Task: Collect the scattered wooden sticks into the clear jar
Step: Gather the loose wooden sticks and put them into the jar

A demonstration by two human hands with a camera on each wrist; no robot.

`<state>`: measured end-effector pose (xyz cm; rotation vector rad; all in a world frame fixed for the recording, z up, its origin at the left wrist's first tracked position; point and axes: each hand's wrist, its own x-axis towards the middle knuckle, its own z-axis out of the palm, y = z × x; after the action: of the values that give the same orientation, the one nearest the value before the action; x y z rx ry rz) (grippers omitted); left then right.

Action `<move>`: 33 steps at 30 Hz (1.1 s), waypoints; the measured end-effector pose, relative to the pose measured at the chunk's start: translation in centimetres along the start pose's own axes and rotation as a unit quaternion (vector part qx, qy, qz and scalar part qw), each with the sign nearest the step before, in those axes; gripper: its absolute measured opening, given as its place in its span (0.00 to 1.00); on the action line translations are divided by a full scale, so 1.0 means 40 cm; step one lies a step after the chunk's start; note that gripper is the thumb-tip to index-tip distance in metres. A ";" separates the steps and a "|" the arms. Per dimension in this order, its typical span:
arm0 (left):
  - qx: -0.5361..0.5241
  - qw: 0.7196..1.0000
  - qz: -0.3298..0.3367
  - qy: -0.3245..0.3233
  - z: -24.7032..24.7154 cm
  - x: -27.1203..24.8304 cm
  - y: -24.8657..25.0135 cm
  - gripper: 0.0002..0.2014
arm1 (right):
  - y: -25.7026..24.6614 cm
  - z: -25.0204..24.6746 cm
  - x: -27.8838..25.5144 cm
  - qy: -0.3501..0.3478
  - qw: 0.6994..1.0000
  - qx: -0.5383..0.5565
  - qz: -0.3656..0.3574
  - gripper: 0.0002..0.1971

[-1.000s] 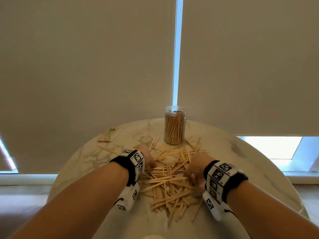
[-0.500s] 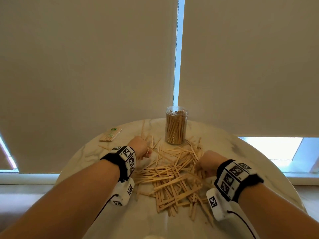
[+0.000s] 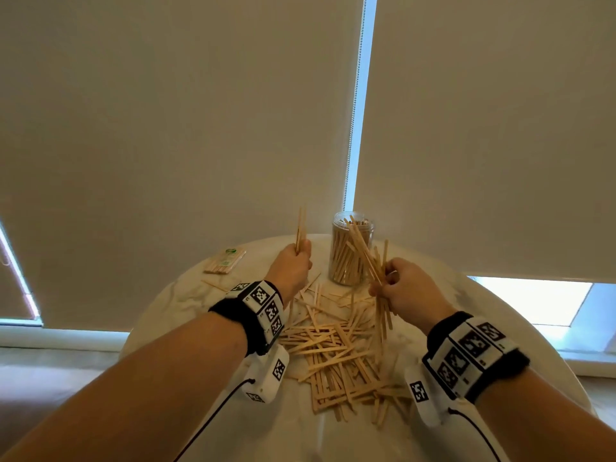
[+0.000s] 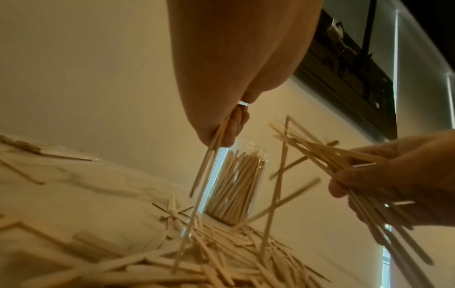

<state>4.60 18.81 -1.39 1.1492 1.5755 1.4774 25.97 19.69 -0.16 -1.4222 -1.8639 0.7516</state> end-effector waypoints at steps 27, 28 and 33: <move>-0.247 0.968 0.018 0.037 -0.017 -0.024 0.071 0.07 | -0.115 0.152 -0.033 -0.077 0.991 0.014 -0.107 0.19; -0.274 0.961 0.019 0.031 -0.020 -0.024 0.070 0.06 | -0.113 0.155 -0.037 -0.101 0.989 -0.008 -0.104 0.25; -0.299 0.953 0.038 0.037 -0.021 -0.026 0.074 0.09 | -0.118 0.165 -0.044 -0.148 0.983 -0.068 -0.086 0.36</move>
<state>4.65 17.42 1.55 0.8086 1.0133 1.8889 18.31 16.53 -0.83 -1.2623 -2.2730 0.7960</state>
